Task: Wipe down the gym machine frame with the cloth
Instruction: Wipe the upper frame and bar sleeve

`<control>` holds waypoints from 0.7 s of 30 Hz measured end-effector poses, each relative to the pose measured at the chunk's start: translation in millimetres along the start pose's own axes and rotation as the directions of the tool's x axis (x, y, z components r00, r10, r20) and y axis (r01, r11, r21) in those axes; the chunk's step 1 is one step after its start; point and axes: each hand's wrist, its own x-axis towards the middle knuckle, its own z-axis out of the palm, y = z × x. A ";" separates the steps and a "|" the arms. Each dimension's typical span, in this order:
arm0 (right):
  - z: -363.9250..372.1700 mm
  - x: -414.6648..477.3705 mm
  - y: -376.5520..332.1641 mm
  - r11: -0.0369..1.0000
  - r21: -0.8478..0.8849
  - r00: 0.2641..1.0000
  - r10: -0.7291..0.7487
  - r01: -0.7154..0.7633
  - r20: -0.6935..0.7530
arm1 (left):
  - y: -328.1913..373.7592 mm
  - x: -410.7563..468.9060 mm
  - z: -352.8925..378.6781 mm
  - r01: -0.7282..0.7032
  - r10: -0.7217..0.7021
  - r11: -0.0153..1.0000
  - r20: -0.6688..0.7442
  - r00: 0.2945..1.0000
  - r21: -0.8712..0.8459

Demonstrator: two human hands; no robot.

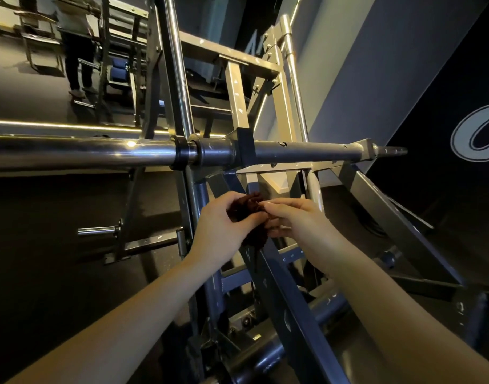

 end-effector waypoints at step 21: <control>10.8 35.9 98.8 0.855 -0.476 0.943 -0.304 0.207 -0.136 | -73.8 9.9 21.5 -0.227 0.247 0.933 -0.038 0.968 0.280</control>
